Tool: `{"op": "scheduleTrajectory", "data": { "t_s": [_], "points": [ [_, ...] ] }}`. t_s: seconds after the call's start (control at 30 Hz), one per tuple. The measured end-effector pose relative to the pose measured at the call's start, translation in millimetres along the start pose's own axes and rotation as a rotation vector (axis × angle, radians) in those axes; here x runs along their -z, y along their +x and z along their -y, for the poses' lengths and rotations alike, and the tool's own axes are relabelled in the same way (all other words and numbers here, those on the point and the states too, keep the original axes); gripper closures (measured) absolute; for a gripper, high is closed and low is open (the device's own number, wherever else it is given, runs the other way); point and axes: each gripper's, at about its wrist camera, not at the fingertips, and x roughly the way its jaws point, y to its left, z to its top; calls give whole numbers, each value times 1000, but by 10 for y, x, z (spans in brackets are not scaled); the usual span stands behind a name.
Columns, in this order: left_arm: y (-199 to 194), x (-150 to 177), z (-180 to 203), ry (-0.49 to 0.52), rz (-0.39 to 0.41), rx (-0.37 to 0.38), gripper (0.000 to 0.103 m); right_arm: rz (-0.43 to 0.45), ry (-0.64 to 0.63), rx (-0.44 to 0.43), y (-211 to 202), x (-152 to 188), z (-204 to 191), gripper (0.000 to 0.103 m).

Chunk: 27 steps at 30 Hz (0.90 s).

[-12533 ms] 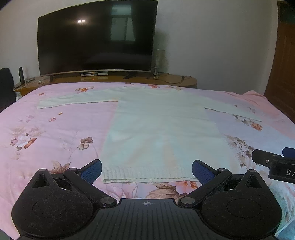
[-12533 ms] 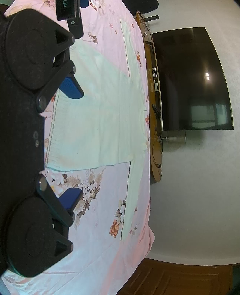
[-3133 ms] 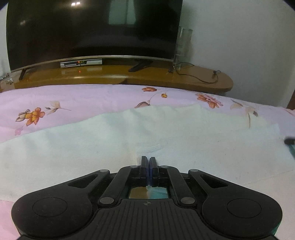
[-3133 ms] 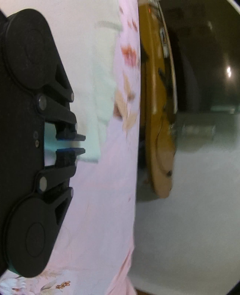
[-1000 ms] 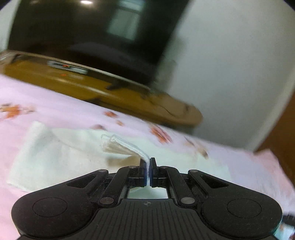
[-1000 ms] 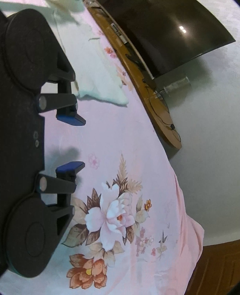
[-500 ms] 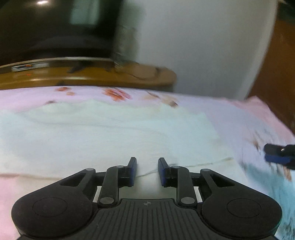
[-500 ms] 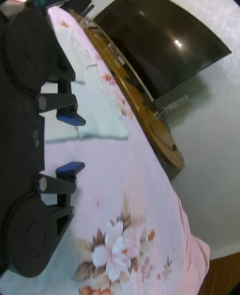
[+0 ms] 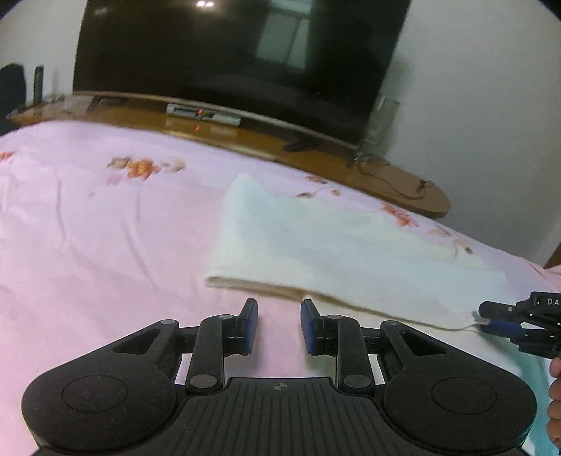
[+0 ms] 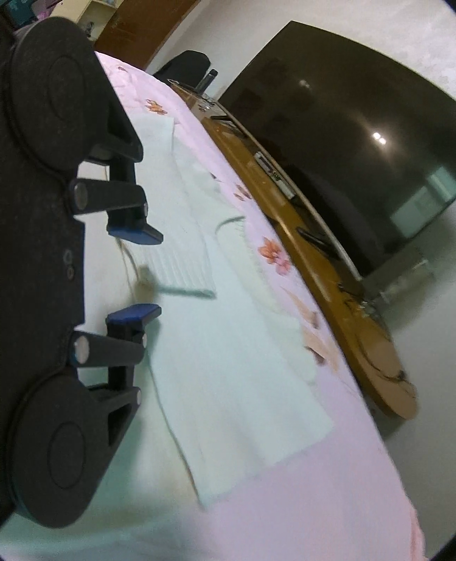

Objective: Fold small clothes

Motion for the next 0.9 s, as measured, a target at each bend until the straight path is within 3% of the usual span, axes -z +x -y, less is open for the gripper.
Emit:
{"op": "scheduleTrajectory", "data": {
  "t_s": [0.03, 0.1, 0.2, 0.33, 0.47, 0.7, 0.9],
  "points": [
    [102, 1, -44, -11, -11, 7, 77, -8, -7, 1, 41, -1, -14, 71],
    [266, 0, -86, -30, -31, 16, 77, -15, -42, 24, 84, -6, -57, 86],
    [377, -23, -83, -74, -36, 50, 77, 15, -94, 37, 46, -36, -125, 94],
    [375, -68, -50, -87, -17, 64, 77, 79, -165, 30, -104, -87, -234, 95],
    [466, -84, 13, -82, -52, 85, 77, 149, -238, 25, -246, -204, -386, 96],
    [571, -209, 147, -77, -39, 102, 77, 212, -269, 41, -435, -402, -409, 96],
    [724, -242, 225, -35, -104, 16, 77, 230, -250, 71, -530, -451, -259, 96]
  ]
}}
